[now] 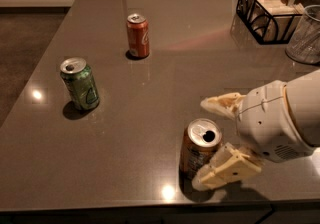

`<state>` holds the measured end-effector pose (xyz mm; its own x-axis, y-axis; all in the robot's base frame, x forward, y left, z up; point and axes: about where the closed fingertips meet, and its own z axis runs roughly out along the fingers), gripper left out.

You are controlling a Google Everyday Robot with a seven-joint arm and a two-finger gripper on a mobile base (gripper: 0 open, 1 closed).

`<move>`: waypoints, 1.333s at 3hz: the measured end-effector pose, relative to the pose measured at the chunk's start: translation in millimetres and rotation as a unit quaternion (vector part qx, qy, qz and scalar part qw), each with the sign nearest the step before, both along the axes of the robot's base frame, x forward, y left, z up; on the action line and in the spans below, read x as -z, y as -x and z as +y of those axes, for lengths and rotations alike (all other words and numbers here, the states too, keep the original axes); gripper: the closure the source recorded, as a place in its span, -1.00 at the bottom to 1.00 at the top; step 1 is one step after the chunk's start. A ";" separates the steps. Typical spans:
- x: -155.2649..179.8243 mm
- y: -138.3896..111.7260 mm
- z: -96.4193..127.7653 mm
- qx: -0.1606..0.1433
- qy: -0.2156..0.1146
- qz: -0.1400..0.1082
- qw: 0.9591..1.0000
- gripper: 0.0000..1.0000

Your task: Move orange can near green can

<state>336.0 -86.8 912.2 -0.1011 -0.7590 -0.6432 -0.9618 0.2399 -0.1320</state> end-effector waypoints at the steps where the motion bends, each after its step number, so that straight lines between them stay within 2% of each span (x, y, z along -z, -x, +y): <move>1: 5.7 -2.2 3.9 0.003 -0.008 0.004 1.000 -0.19; 2: 5.3 -7.1 7.6 0.006 -0.010 0.006 1.000 0.28; 3: -10.8 -23.5 20.8 0.009 -0.018 0.003 1.000 0.74; 4: -32.2 -51.6 42.8 0.007 -0.033 0.001 0.999 1.00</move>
Offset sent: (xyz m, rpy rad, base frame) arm 0.0143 0.0094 -0.0063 0.0297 0.0223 -0.0255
